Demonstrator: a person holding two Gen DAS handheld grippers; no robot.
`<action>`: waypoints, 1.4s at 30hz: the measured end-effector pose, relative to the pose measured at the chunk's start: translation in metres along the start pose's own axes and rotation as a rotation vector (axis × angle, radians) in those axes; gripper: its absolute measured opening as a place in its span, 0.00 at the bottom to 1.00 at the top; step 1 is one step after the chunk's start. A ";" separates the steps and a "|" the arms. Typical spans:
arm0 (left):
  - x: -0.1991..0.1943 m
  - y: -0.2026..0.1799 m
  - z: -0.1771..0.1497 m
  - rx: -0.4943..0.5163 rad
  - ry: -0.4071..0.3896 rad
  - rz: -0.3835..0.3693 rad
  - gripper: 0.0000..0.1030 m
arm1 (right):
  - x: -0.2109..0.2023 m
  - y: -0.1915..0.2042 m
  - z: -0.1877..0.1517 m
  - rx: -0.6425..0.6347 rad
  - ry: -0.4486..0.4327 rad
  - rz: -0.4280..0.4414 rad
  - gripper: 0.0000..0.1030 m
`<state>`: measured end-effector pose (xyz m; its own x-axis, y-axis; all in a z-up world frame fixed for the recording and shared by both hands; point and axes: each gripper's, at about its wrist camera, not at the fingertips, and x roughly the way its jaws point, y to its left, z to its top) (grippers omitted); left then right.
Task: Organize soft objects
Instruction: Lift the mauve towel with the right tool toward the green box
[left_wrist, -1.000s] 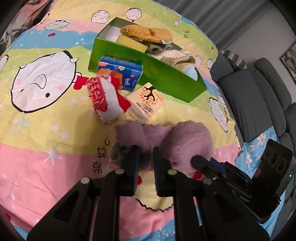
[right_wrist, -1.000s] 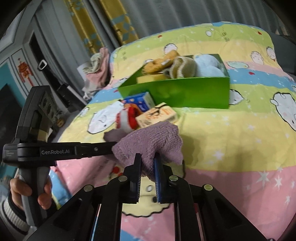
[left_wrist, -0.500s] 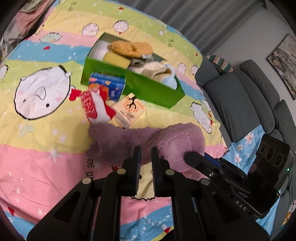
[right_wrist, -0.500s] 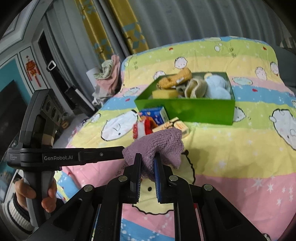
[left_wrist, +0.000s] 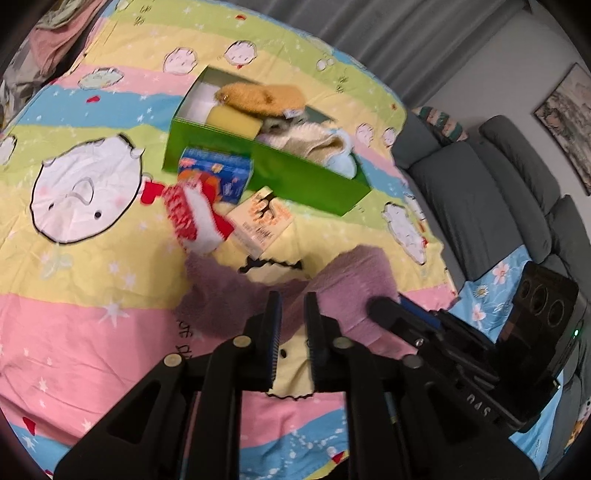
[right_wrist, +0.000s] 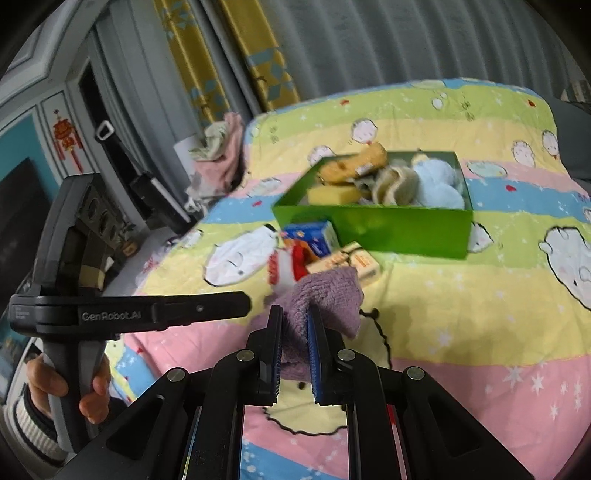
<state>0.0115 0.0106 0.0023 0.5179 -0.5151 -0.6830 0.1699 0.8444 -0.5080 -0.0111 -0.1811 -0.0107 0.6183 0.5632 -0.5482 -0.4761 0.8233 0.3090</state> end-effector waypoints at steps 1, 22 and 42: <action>0.003 0.003 -0.002 -0.008 0.008 0.008 0.31 | 0.003 -0.004 -0.002 0.014 0.017 -0.018 0.13; 0.060 0.028 -0.011 0.009 0.110 0.167 0.16 | 0.053 -0.018 -0.033 0.047 0.179 0.024 0.38; 0.001 -0.021 0.032 0.105 -0.048 0.070 0.12 | 0.002 0.013 0.027 -0.073 -0.040 0.045 0.20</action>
<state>0.0350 -0.0030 0.0295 0.5709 -0.4485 -0.6877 0.2171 0.8902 -0.4004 0.0008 -0.1669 0.0134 0.6190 0.6032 -0.5030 -0.5474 0.7906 0.2744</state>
